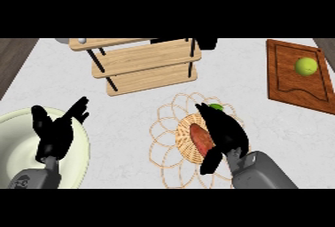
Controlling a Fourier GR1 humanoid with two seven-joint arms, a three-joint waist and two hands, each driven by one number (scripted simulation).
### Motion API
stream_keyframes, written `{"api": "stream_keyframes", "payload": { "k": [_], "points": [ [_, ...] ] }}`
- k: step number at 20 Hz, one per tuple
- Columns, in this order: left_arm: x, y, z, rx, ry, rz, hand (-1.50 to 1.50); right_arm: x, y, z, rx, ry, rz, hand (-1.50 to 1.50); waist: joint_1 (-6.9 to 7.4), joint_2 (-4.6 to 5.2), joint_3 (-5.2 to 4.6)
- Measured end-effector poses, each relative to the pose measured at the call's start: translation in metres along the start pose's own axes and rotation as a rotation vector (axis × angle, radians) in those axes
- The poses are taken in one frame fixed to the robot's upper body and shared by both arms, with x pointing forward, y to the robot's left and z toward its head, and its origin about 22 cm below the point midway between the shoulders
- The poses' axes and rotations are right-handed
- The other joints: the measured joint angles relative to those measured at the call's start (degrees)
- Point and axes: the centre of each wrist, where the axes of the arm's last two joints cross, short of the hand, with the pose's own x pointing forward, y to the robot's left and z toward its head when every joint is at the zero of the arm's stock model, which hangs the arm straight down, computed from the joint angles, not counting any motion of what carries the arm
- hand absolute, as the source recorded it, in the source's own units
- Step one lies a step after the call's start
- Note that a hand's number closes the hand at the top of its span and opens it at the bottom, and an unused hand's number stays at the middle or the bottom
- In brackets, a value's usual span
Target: Pick the sweet potato from the placemat and place it in the tiered shelf
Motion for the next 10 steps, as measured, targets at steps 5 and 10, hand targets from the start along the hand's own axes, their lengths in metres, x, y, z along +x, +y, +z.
{"api": "stream_keyframes", "payload": {
  "k": [5, 10],
  "points": [
    [-0.001, -0.001, 0.001, -0.002, -0.004, 0.001, 0.0, -0.013, 0.002, -0.014, -0.027, -0.013, -0.002, -1.5, 0.02, -0.04, -0.02],
    [0.0, -0.004, 0.0, 0.009, 0.007, -0.003, 0.0, -0.017, 0.01, -0.024, -0.043, -0.042, -0.018, -1.5, 0.05, -0.12, -0.13]
  ]
}}
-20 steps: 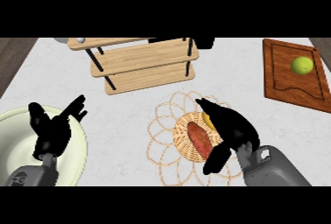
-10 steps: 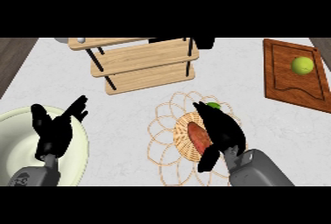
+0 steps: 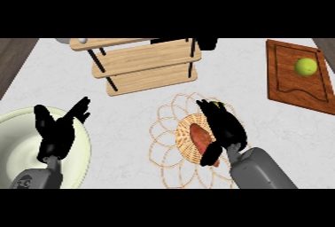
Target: Pick the sweet potato from the placemat and place it in the tiered shelf
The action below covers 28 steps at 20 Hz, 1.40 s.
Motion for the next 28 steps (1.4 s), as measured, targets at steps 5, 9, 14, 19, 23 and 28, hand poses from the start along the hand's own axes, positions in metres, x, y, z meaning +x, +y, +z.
{"api": "stream_keyframes", "payload": {
  "k": [5, 9, 14, 19, 23, 28],
  "points": [
    [0.002, 0.0, 0.0, -0.004, 0.016, -0.001, 0.0, 0.002, 0.011, -0.008, 0.006, -0.039, 0.022, 1.5, 0.07, -0.34, -0.33],
    [0.002, -0.005, 0.002, -0.01, 0.004, -0.003, 0.0, 0.005, 0.017, -0.008, 0.092, -0.116, 0.148, 1.5, 0.47, -0.6, -0.45],
    [0.003, -0.001, 0.005, -0.013, 0.004, 0.011, 0.0, 0.009, 0.029, -0.003, 0.119, -0.195, 0.121, 1.5, 0.15, -0.61, -0.41],
    [0.001, -0.003, 0.004, -0.007, 0.005, 0.007, 0.0, 0.021, 0.036, 0.003, 0.1, -0.267, 0.075, 1.5, -0.07, -0.19, -0.14],
    [0.002, -0.003, 0.003, -0.013, 0.001, 0.005, 0.0, 0.054, 0.04, 0.022, 0.042, -0.322, 0.034, 1.5, 0.13, 0.02, -0.06],
    [0.007, -0.01, -0.002, -0.046, -0.012, -0.002, 0.0, 0.11, 0.046, 0.042, -0.038, -0.351, -0.021, 1.5, 1.86, 0.27, -0.06]
  ]
}}
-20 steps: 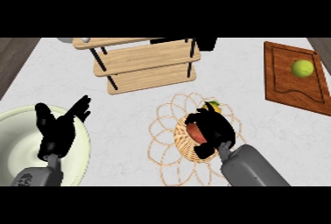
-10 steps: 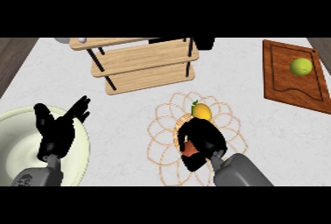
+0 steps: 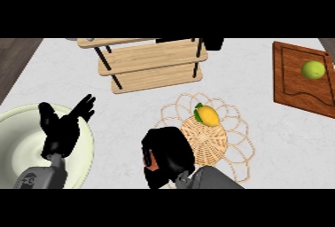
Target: Pick the sweet potato from the placemat and place it in the tiered shelf
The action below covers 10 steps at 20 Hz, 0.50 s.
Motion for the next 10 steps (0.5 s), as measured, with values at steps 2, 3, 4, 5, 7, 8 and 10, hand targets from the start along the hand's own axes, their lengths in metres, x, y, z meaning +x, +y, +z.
{"api": "stream_keyframes", "payload": {
  "k": [2, 3, 4, 5, 7, 8, 10],
  "points": [
    [0.002, -0.002, -0.001, -0.005, 0.01, -0.005, 0.0, 0.023, -0.006, 0.004, -0.063, -0.025, -0.008, 1.5, 0.31, -0.05, -0.05],
    [0.001, -0.004, -0.002, 0.004, 0.013, -0.008, 0.0, 0.034, -0.01, 0.006, -0.099, -0.041, -0.016, 1.5, 0.24, -0.07, -0.04],
    [0.001, -0.004, -0.003, 0.008, 0.017, -0.01, 0.0, 0.045, -0.018, 0.008, -0.139, -0.056, -0.02, 1.5, 0.28, -0.09, -0.07],
    [0.001, -0.004, -0.004, 0.009, 0.02, -0.01, 0.0, 0.057, -0.024, 0.012, -0.174, -0.07, -0.02, 1.5, 0.24, -0.18, -0.1],
    [0.0, -0.004, -0.004, 0.013, 0.024, -0.012, 0.0, 0.075, -0.037, 0.017, -0.251, -0.093, -0.017, 1.5, 0.1, -0.3, -0.12],
    [0.001, 0.0, -0.005, 0.017, 0.033, -0.004, 0.0, 0.084, -0.046, 0.02, -0.289, -0.104, -0.021, 1.5, -0.07, -0.34, -0.18],
    [-0.002, 0.003, -0.005, 0.02, 0.03, 0.004, 0.0, 0.1, -0.06, 0.028, -0.349, -0.138, -0.016, 1.5, -0.47, -0.49, -0.18]
  ]
}}
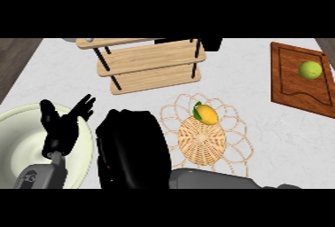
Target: Pick the sweet potato from the placemat and place it in the tiered shelf
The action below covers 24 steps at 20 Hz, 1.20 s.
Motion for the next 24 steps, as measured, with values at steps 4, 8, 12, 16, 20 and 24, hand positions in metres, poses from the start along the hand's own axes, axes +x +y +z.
{"api": "stream_keyframes", "payload": {
  "k": [4, 8, 12, 16, 20, 24],
  "points": [
    [-0.003, 0.003, 0.001, -0.004, -0.011, -0.003, 0.0, 0.028, -0.037, -0.01, -0.103, -0.041, -0.008, 1.5, -0.4, -0.14, 0.02],
    [-0.003, 0.003, 0.0, 0.006, -0.006, -0.003, 0.0, 0.053, -0.071, -0.026, -0.179, -0.045, -0.014, 1.5, -0.56, -0.08, -0.03],
    [-0.002, 0.004, 0.004, -0.003, -0.019, 0.002, 0.0, 0.066, -0.099, -0.046, -0.227, -0.008, -0.036, 1.5, -0.62, 0.04, -0.01],
    [-0.002, 0.004, 0.002, 0.003, -0.012, 0.001, 0.0, 0.076, -0.128, -0.068, -0.268, 0.032, -0.059, 1.5, -0.78, 0.26, -0.02],
    [-0.002, 0.003, 0.005, -0.002, -0.02, -0.007, 0.0, 0.077, -0.156, -0.09, -0.31, 0.074, -0.071, 1.5, -0.72, 0.38, -0.02],
    [-0.002, 0.005, 0.004, 0.003, -0.029, 0.002, 0.0, 0.073, -0.175, -0.11, -0.315, 0.111, -0.067, 1.5, -0.76, 0.52, -0.03]
  ]
}}
